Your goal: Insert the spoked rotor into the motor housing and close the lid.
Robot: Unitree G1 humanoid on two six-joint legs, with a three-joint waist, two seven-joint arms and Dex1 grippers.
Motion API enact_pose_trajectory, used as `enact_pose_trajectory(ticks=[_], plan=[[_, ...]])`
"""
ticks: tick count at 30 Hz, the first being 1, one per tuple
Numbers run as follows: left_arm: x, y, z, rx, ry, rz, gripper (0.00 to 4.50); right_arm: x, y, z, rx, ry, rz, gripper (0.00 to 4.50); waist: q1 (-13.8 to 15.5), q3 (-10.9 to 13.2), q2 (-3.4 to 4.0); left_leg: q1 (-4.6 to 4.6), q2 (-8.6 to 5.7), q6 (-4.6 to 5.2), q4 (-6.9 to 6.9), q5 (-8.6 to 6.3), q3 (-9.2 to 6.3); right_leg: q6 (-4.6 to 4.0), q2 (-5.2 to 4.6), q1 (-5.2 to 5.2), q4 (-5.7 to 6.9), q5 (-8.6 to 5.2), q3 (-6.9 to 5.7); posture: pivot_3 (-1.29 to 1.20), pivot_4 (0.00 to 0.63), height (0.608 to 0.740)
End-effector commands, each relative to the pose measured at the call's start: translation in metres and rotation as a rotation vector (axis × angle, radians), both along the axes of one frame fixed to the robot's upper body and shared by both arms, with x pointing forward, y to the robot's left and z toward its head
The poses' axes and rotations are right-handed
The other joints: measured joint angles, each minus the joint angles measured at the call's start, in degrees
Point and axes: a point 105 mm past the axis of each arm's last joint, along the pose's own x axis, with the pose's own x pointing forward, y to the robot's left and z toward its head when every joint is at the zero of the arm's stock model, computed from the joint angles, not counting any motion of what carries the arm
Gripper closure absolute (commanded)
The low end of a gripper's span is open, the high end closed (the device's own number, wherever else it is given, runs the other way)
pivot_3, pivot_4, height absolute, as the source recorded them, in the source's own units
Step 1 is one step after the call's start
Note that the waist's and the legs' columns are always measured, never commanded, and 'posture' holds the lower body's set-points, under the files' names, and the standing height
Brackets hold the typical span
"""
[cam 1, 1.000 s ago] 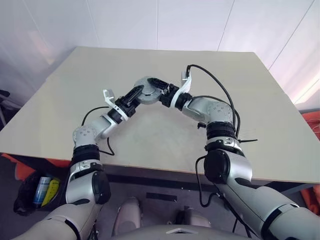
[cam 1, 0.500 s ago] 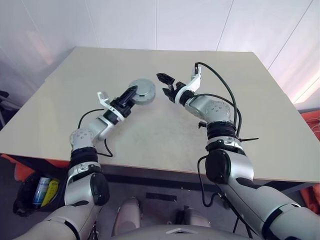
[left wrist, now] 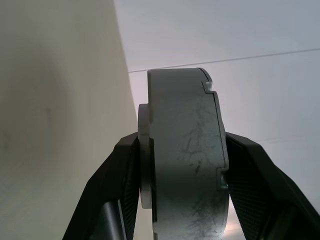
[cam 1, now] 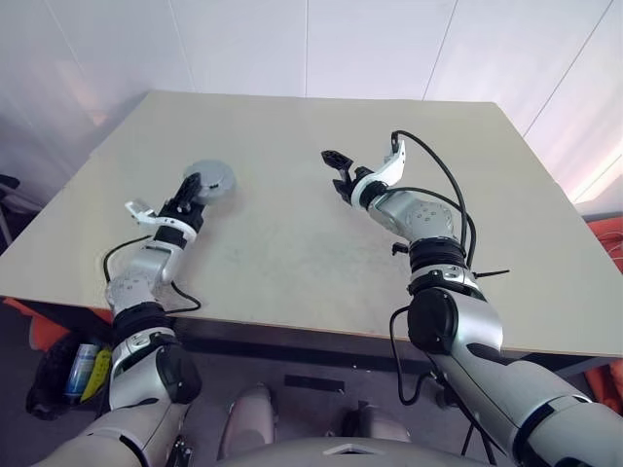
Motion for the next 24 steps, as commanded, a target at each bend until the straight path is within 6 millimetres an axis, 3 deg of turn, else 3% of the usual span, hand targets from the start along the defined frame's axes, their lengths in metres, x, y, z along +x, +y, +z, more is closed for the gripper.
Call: enact_pose_trajectory(ticks=[1,24], plan=[[0.004,0.014,0.016,0.021,-0.042,0.065,2.21,0.003,-0.001,0.014,0.006,-0.042,-0.007,0.04,0.0,0.0,-0.02,0.00,0.01,0.00,0.01,0.00,0.00,0.00,0.00,0.00,0.00,0.00,0.00,0.00,0.000,0.740],[0.015,0.038,-0.012,0.020,0.159,0.197,2.21,0.003,0.001,0.012,0.007,-0.034,-0.006,0.04,-0.1,0.0,-0.03,0.21,0.03,-0.01,0.02,0.00,0.00,0.02,0.01,0.17,0.04,0.01,0.02,0.00,0.000,0.740]])
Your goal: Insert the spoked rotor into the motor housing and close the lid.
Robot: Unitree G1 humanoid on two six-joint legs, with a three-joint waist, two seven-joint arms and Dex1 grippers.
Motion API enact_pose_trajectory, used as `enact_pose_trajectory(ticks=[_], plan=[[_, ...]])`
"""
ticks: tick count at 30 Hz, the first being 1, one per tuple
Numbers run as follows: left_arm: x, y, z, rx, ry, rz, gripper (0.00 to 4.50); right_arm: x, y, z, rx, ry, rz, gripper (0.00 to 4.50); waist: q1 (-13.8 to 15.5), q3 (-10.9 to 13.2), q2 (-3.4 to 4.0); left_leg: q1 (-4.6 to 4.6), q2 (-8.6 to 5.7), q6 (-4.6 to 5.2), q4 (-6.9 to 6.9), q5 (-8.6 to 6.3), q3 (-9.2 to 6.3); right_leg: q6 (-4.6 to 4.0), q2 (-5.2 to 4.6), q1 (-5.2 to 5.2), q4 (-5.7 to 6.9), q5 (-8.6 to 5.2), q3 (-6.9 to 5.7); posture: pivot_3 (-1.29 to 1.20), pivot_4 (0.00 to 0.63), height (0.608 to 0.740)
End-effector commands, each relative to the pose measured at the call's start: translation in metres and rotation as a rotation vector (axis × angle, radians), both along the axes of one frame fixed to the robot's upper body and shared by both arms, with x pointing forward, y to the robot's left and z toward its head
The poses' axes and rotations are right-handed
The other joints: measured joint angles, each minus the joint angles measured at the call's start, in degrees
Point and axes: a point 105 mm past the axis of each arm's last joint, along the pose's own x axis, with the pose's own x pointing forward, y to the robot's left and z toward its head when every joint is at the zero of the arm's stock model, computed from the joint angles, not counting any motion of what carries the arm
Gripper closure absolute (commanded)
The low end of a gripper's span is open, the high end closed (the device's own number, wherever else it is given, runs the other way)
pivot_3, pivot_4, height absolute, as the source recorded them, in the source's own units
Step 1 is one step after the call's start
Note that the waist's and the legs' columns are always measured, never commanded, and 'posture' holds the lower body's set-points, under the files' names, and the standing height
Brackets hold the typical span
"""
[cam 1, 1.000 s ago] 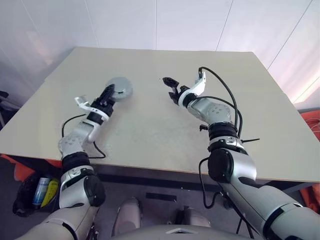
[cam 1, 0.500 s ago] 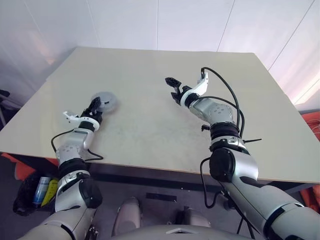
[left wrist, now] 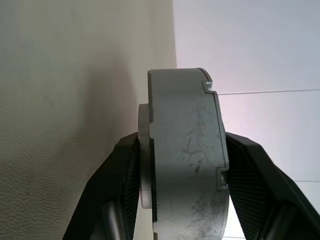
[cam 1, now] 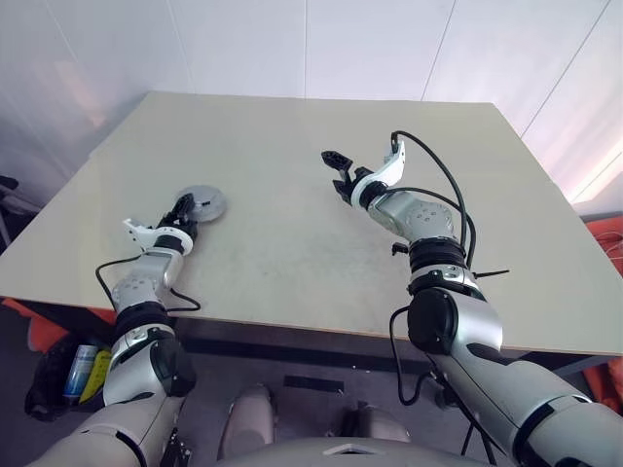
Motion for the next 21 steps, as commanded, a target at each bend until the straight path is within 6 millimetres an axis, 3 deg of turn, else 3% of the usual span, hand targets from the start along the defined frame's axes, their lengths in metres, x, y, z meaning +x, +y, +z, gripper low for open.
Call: enact_pose_trajectory(ticks=[1,16,17,21], plan=[[0.005,0.020,0.016,-0.001,-0.023,0.078,2.21,0.003,0.001,0.013,0.008,-0.038,-0.006,0.04,-0.1,0.0,0.00,0.05,0.00,0.00,0.00,0.00,0.01,0.00,0.00,0.04,0.00,0.00,0.02,0.00,0.000,0.740],[0.001,0.040,0.000,0.009,0.081,0.188,2.21,0.003,0.001,0.010,0.000,-0.028,-0.008,0.04,-1.5,0.0,0.00,0.46,0.04,-0.08,-0.02,0.05,0.01,-0.02,0.02,0.35,0.05,-0.01,0.05,0.00,0.000,0.740],[0.001,0.041,0.000,0.014,0.080,0.190,1.64,0.003,0.001,0.010,0.000,-0.027,-0.008,0.00,-1.5,0.0,0.00,0.49,0.04,-0.08,-0.02,0.05,0.01,-0.03,0.02,0.37,0.05,-0.01,0.06,0.00,0.000,0.740],[-0.004,0.060,-0.002,0.018,0.110,0.304,0.57,0.003,0.002,0.008,-0.010,-0.018,-0.007,0.00,-1.6,0.0,0.01,0.63,0.07,-0.10,-0.06,0.06,0.03,-0.04,0.04,0.45,0.05,-0.02,0.07,0.00,0.000,0.740]])
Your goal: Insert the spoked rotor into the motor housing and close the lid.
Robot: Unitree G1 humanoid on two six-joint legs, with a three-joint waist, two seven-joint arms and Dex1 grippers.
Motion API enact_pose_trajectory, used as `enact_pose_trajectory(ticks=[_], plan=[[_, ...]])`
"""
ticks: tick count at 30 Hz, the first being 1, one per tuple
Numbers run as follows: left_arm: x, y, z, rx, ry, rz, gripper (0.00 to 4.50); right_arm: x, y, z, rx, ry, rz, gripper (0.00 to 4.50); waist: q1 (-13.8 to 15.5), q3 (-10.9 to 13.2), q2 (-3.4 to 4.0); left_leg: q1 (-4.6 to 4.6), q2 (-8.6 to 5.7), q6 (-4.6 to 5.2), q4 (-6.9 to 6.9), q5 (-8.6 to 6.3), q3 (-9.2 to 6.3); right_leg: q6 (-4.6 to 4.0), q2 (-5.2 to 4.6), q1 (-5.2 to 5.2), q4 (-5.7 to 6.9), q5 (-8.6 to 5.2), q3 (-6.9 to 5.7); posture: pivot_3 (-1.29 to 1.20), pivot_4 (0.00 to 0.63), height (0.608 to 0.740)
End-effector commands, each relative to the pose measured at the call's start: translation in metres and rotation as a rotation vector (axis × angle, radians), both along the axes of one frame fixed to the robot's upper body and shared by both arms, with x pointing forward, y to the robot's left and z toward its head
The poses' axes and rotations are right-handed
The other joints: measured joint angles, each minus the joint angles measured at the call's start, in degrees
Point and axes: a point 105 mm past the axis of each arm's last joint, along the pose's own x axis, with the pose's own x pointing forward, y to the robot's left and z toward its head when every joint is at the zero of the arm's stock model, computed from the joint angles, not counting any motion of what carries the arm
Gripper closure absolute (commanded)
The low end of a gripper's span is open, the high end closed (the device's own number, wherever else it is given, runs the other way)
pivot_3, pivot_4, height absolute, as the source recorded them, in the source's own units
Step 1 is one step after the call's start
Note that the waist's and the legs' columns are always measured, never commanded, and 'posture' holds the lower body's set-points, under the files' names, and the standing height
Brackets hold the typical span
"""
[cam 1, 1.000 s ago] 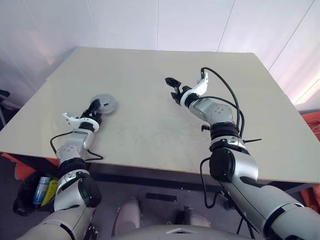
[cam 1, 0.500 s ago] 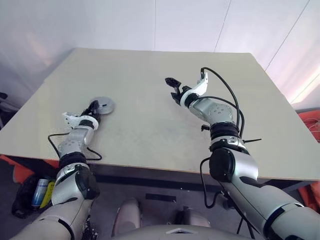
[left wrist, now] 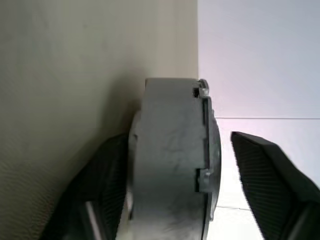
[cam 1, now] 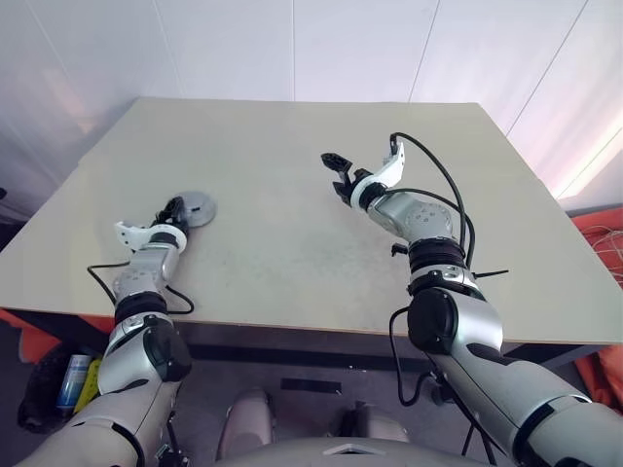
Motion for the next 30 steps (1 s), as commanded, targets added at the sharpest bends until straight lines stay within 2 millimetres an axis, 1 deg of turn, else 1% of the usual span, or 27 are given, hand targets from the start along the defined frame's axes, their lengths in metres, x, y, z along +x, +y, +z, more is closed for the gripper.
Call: enact_pose_trajectory(ticks=[1,4,6,10,15,17,19,22,23,25,27,29,30], plan=[[-0.011,0.046,0.004,0.031,0.022,0.198,0.57,0.003,0.002,0.010,-0.003,-0.027,-0.005,0.00,-0.1,0.0,0.00,0.07,0.03,-0.01,-0.01,0.01,0.01,-0.01,0.04,0.05,0.00,0.00,0.02,0.00,0.000,0.740],[-0.018,0.065,0.003,0.059,0.055,0.288,0.57,0.003,0.002,0.008,-0.012,-0.015,-0.003,0.00,-1.4,0.0,0.00,0.41,0.11,-0.06,-0.06,0.03,0.04,-0.22,0.11,0.28,-0.01,-0.14,0.09,0.00,0.000,0.740],[-0.026,0.084,0.001,0.095,0.109,0.370,0.57,0.002,0.003,0.005,-0.022,-0.003,0.000,0.00,-1.8,0.0,0.00,0.62,0.19,-0.11,-0.12,0.06,0.13,-0.23,0.24,0.32,-0.01,-0.14,0.26,0.00,0.000,0.740],[-0.044,0.112,-0.008,0.153,0.242,0.504,0.57,0.002,0.003,0.001,-0.032,0.012,0.002,0.00,-3.1,0.0,0.00,0.82,0.64,-0.29,-0.22,0.16,0.16,-0.34,0.69,0.31,-0.02,-0.19,0.39,0.00,0.000,0.740],[-0.063,0.135,-0.009,0.233,0.360,0.619,0.57,0.001,0.004,-0.001,-0.039,0.019,0.007,0.00,-3.0,0.0,0.01,1.12,0.58,-0.57,-0.89,0.32,0.24,-0.52,0.74,0.27,-0.05,-0.16,0.46,0.00,0.000,0.740],[-0.067,0.142,-0.004,0.271,0.372,0.649,0.57,0.001,0.004,-0.001,-0.040,0.020,0.009,0.00,-2.8,0.0,0.01,1.11,0.57,-0.57,-0.98,0.32,0.24,-0.62,0.75,0.24,-0.05,-0.19,0.45,0.00,0.000,0.740],[-0.068,0.151,0.011,0.349,0.356,0.678,0.57,0.001,0.004,-0.002,-0.045,0.016,0.013,0.00,-2.8,0.0,0.01,1.06,0.57,-0.54,-1.01,0.29,0.24,-0.66,0.75,0.19,-0.06,-0.21,0.44,0.00,0.000,0.740],[-0.064,0.156,0.031,0.453,0.328,0.687,0.57,0.001,0.005,-0.001,-0.058,0.003,0.018,0.00,-2.2,0.0,-0.02,0.75,0.57,-0.54,-1.00,0.28,0.21,-0.67,0.75,-0.05,-0.07,-0.21,0.37,0.00,0.000,0.740],[-0.060,0.156,0.043,0.509,0.298,0.680,0.57,0.001,0.005,0.000,-0.069,-0.014,0.020,0.00,-1.7,0.0,-0.05,0.65,0.57,-0.54,-0.99,0.29,0.18,-0.67,0.75,-0.11,-0.08,-0.20,0.32,0.00,0.000,0.740],[-0.043,0.148,0.079,0.696,0.203,0.638,0.57,0.001,0.004,0.007,-0.129,-0.113,0.017,0.00,-0.8,0.0,-0.09,0.59,0.58,-0.54,-0.97,0.29,0.15,-0.67,0.75,-0.13,-0.08,-0.20,0.26,0.00,0.000,0.740],[-0.031,0.137,0.100,0.813,0.137,0.597,0.57,0.002,0.003,0.013,-0.181,-0.195,0.012,0.00,0.6,0.0,-0.16,0.56,0.59,-0.56,-0.96,0.30,0.13,-0.67,0.71,-0.08,-0.08,-0.20,0.16,0.00,0.000,0.740],[-0.004,0.096,0.128,0.984,-0.036,0.427,0.57,0.002,-0.002,0.021,-0.306,-0.328,0.001,0.00,1.9,0.1,-0.20,0.57,0.59,-0.58,-0.91,0.31,0.11,-0.65,0.66,0.01,-0.09,-0.20,0.12,0.00,0.000,0.740],[0.009,0.070,0.138,1.048,-0.133,0.321,0.57,0.002,-0.006,0.025,-0.378,-0.399,-0.011,0.00,2.3,0.1,-0.22,0.57,0.57,-0.58,-0.89,0.31,0.11,-0.64,0.62,0.04,-0.10,-0.19,0.11,0.00,0.000,0.740]])
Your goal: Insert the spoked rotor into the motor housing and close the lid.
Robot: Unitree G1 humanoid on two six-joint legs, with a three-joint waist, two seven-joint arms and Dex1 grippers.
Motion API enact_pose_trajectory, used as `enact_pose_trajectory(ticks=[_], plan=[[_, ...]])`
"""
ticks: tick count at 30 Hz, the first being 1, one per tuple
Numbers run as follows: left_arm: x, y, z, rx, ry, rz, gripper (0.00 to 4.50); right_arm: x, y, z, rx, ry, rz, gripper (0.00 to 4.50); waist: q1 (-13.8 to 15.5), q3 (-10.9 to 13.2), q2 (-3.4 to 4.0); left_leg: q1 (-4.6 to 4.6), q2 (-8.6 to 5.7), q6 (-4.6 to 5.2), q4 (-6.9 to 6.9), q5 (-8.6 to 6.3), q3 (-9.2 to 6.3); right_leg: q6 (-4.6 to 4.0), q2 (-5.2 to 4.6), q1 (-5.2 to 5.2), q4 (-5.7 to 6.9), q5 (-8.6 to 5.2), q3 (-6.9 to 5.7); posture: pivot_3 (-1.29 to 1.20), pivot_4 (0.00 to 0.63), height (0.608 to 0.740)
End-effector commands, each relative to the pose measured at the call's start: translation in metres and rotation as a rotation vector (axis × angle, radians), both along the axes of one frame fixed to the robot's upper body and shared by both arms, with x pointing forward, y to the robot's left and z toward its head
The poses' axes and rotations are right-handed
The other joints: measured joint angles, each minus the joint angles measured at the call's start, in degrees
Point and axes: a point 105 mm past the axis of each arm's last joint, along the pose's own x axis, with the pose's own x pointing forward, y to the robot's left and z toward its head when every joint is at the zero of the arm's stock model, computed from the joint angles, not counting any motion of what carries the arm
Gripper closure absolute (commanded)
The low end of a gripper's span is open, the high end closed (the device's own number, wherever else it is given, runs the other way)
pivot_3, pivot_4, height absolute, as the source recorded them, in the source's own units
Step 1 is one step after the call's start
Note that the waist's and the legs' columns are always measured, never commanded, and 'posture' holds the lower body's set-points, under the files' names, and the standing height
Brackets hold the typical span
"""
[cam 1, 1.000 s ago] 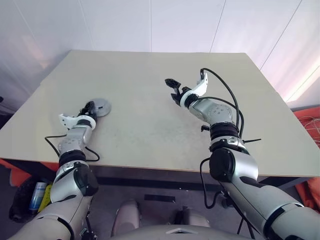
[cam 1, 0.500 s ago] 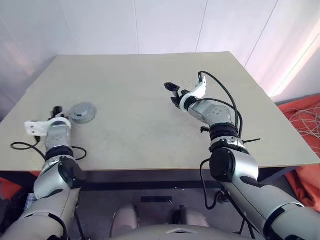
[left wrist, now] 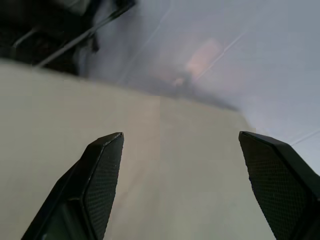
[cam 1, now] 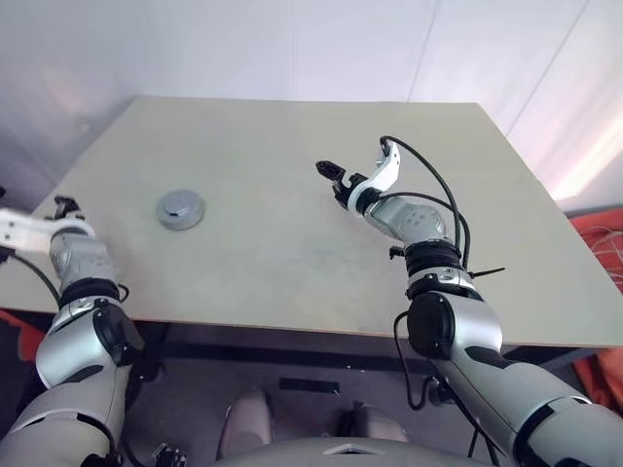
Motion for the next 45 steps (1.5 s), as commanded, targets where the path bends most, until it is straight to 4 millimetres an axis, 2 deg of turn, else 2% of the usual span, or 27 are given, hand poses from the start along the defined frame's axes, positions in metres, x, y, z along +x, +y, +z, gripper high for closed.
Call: enact_pose_trajectory(ticks=[1,4,6,8,11,16,19,23,27,29,32,38,41,45], plan=[[0.038,-0.068,0.061,0.288,-0.129,-0.342,0.57,0.003,-0.013,0.032,-0.175,-0.276,-0.024,0.00,0.9,0.0,-0.02,-0.02,-0.02,-0.02,0.02,0.01,0.00,0.04,-0.04,0.03,-0.01,0.03,-0.02,0.00,0.000,0.740],[0.050,-0.131,0.066,0.405,-0.160,-0.645,0.57,0.000,-0.033,0.044,-0.306,-0.430,-0.013,0.00,1.5,0.0,-0.03,-0.01,-0.25,-0.07,0.05,0.04,0.03,0.02,-0.27,0.09,0.00,0.01,-0.01,0.00,0.000,0.740],[0.048,-0.172,0.061,0.480,-0.161,-0.851,0.57,-0.003,-0.051,0.050,-0.375,-0.490,0.015,0.00,1.5,0.1,-0.08,-0.02,-0.40,-0.07,0.09,0.05,0.04,0.01,-0.41,0.13,0.00,0.02,0.00,0.00,0.000,0.740],[0.041,-0.200,0.052,0.518,-0.147,-1.002,0.57,-0.009,-0.065,0.052,-0.420,-0.514,0.085,0.00,1.3,0.1,-0.10,-0.02,-0.56,-0.03,0.11,0.03,0.07,0.06,-0.56,0.12,0.01,0.05,0.02,0.00,0.000,0.740],[0.025,-0.240,0.029,0.572,-0.080,-1.230,0.57,-0.025,-0.089,0.054,-0.541,-0.577,0.194,0.00,0.7,0.1,-0.12,-0.04,-0.57,0.15,0.15,-0.05,0.04,0.05,-0.52,0.10,0.01,0.06,0.03,0.00,0.000,0.740],[0.001,-0.273,0.006,0.662,-0.011,-1.423,0.57,-0.050,-0.123,0.045,-0.710,-0.600,0.278,0.00,-0.1,0.1,-0.12,-0.23,-0.25,0.57,0.40,-0.28,0.02,0.07,-0.20,-0.01,0.02,0.08,0.00,0.00,0.000,0.740],[-0.008,-0.283,-0.008,0.708,0.029,-1.480,0.57,-0.061,-0.138,0.039,-0.751,-0.594,0.277,0.00,-0.1,0.1,-0.05,-0.34,0.00,0.68,0.63,-0.35,0.03,-0.21,-0.04,-0.06,0.03,-0.08,-0.04,0.00,0.000,0.740],[-0.013,-0.289,-0.016,0.723,0.044,-1.498,0.57,-0.064,-0.150,0.038,-0.800,-0.601,0.236,0.00,-0.2,0.1,0.01,-0.33,0.07,0.75,0.93,-0.40,0.03,-0.25,-0.02,0.02,0.08,-0.11,-0.04,0.00,0.000,0.740],[-0.016,-0.294,-0.017,0.717,0.019,-1.521,0.57,-0.067,-0.144,0.030,-0.830,-0.613,0.276,0.00,-0.1,0.1,0.01,-0.09,0.08,0.88,1.04,-0.48,0.03,-0.16,-0.04,0.31,0.08,-0.05,-0.03,0.00,0.000,0.740],[-0.017,-0.297,-0.016,0.712,0.001,-1.535,0.03,-0.068,-0.140,0.027,-0.826,-0.617,0.282,0.00,0.0,0.1,0.01,0.19,0.08,0.91,1.04,-0.50,0.02,-0.15,-0.05,0.65,0.05,-0.05,-0.04,0.00,0.000,0.740],[-0.014,-0.297,-0.018,0.703,0.016,-1.513,0.01,-0.059,-0.140,0.025,-0.849,-0.606,0.219,0.00,-0.1,0.1,0.01,0.36,0.08,0.96,1.03,-0.53,0.02,-0.14,-0.05,0.85,0.01,-0.06,-0.03,0.00,0.000,0.740],[-0.010,-0.297,-0.023,0.707,0.043,-1.494,0.01,-0.061,-0.124,0.018,-0.863,-0.650,0.256,0.00,-0.1,0.1,0.02,0.33,0.08,1.01,1.02,-0.56,0.02,-0.16,-0.04,0.80,0.01,-0.06,-0.03,0.00,0.000,0.740],[-0.010,-0.297,-0.024,0.711,0.045,-1.484,0.01,-0.057,-0.123,0.018,-0.907,-0.707,0.191,0.00,-0.2,0.1,0.02,0.29,0.07,1.05,1.02,-0.59,0.03,-0.16,-0.05,0.77,-0.03,-0.06,-0.03,0.00,0.000,0.740],[-0.011,-0.299,-0.026,0.718,0.039,-1.470,0.01,-0.054,-0.122,0.011,-0.870,-0.690,0.158,0.00,-0.2,0.1,0.03,0.27,0.06,1.05,1.02,-0.59,0.03,-0.16,-0.05,0.77,-0.04,-0.06,-0.03,0.00,0.000,0.740]])
